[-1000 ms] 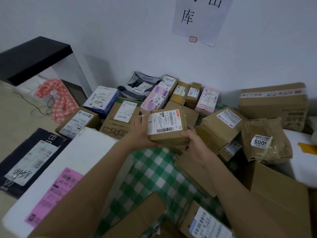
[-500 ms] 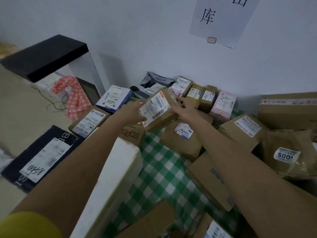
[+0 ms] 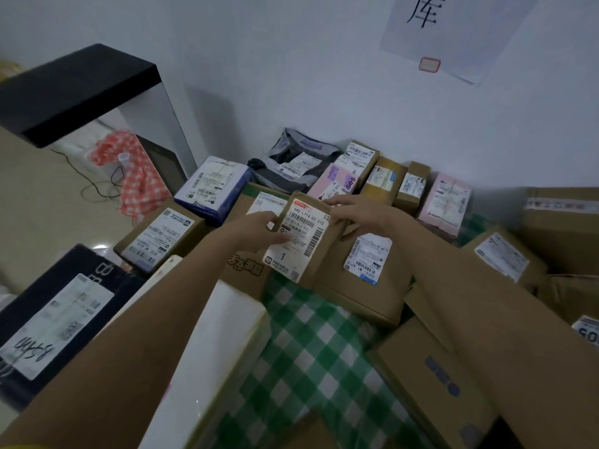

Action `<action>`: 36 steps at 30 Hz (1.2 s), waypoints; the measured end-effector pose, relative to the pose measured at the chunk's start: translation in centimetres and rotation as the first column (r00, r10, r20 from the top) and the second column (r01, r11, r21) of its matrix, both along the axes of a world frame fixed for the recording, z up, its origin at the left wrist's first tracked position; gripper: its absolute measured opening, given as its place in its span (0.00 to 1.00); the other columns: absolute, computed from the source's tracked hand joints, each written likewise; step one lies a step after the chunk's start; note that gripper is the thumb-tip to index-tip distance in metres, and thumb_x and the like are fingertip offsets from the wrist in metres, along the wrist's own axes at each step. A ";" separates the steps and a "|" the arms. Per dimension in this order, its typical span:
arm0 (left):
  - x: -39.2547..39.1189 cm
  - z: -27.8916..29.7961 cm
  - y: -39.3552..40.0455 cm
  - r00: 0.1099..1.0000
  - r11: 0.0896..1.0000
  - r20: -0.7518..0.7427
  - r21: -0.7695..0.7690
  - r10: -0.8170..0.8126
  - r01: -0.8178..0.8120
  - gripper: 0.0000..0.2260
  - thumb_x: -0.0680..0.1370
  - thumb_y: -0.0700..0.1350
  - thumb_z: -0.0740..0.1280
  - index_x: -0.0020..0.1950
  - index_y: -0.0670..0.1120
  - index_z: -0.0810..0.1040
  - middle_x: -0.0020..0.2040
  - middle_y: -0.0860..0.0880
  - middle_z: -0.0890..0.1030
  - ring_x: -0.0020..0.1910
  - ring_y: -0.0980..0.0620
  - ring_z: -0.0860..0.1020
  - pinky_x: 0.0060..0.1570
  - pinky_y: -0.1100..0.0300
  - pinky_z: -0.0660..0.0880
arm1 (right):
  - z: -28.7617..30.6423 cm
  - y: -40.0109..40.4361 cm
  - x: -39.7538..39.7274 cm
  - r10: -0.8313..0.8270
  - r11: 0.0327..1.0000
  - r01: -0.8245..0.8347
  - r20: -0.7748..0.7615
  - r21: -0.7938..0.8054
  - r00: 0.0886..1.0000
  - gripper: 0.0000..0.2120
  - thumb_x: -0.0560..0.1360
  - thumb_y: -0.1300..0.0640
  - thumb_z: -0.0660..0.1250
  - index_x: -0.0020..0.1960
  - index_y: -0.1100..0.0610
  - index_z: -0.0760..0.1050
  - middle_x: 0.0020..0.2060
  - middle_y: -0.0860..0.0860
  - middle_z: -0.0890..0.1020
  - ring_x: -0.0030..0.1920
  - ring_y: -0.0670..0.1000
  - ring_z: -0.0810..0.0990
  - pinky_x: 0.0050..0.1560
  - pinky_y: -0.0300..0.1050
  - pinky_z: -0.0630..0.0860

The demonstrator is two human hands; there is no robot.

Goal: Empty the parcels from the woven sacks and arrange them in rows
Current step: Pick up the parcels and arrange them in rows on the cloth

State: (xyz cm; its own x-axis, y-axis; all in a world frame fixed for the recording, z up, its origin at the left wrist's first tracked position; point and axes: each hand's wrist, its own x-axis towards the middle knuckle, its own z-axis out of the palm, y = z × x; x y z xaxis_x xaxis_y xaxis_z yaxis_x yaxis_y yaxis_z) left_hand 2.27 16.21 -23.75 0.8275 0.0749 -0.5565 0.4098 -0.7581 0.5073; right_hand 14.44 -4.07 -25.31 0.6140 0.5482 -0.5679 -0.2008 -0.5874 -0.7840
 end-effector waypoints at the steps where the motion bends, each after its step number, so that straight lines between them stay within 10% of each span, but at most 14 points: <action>1: 0.1 0.0 0.0 1.000 1.000 -0.012 0.013 -0.003 0.003 0.23 0.79 0.55 0.63 0.71 0.48 0.67 0.65 0.48 0.76 0.57 0.49 0.77 0.54 0.55 0.78 | 0.1 0.1 0.1 0.009 1.000 -0.009 0.000 -0.011 1.000 0.21 0.75 0.59 0.66 0.68 0.50 0.72 0.61 0.53 0.75 0.60 0.54 0.75 0.51 0.51 0.81; 7: 0.1 0.3 -1.1 0.994 0.996 -0.111 -0.087 -0.004 -0.005 0.18 0.80 0.47 0.63 0.69 0.47 0.69 0.48 0.54 0.78 0.46 0.53 0.81 0.53 0.54 0.79 | 0.8 0.3 -0.2 0.146 0.982 -0.147 -0.017 -0.123 0.989 0.18 0.76 0.58 0.64 0.66 0.56 0.74 0.60 0.55 0.77 0.59 0.56 0.77 0.51 0.49 0.81; 23: -0.5 -0.2 -0.5 1.000 0.994 -0.016 0.109 -0.017 0.019 0.19 0.79 0.49 0.64 0.69 0.48 0.69 0.64 0.47 0.77 0.57 0.49 0.77 0.57 0.51 0.76 | -4.7 1.7 -3.9 -0.233 0.956 0.223 0.030 0.193 0.972 0.10 0.75 0.54 0.66 0.56 0.51 0.77 0.53 0.54 0.78 0.54 0.53 0.76 0.48 0.43 0.77; 28: -0.3 -0.5 -0.9 0.998 0.994 -0.051 0.110 -0.021 0.027 0.20 0.79 0.49 0.66 0.70 0.49 0.69 0.62 0.48 0.77 0.52 0.52 0.77 0.55 0.56 0.76 | -6.0 1.0 -4.4 -0.159 0.983 0.147 0.108 0.111 0.981 0.06 0.79 0.53 0.63 0.52 0.46 0.78 0.58 0.51 0.77 0.62 0.53 0.74 0.64 0.52 0.73; 36: 0.1 -0.5 -2.3 0.992 0.979 -0.068 0.164 -0.110 0.120 0.22 0.81 0.48 0.62 0.74 0.47 0.64 0.70 0.45 0.70 0.68 0.46 0.70 0.59 0.57 0.67 | -6.0 1.3 -6.2 0.207 0.953 -0.009 0.634 -0.301 0.745 0.25 0.77 0.48 0.65 0.73 0.47 0.64 0.68 0.51 0.67 0.67 0.52 0.66 0.61 0.49 0.72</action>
State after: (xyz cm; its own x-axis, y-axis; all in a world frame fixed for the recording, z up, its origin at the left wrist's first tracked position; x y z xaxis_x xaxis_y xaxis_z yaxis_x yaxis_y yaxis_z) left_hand 2.33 13.96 -24.23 0.8027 0.0776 -0.5913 0.3400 -0.8741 0.3469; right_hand 8.19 -2.81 -31.28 0.8312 0.5259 -0.1805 0.3787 -0.7731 -0.5088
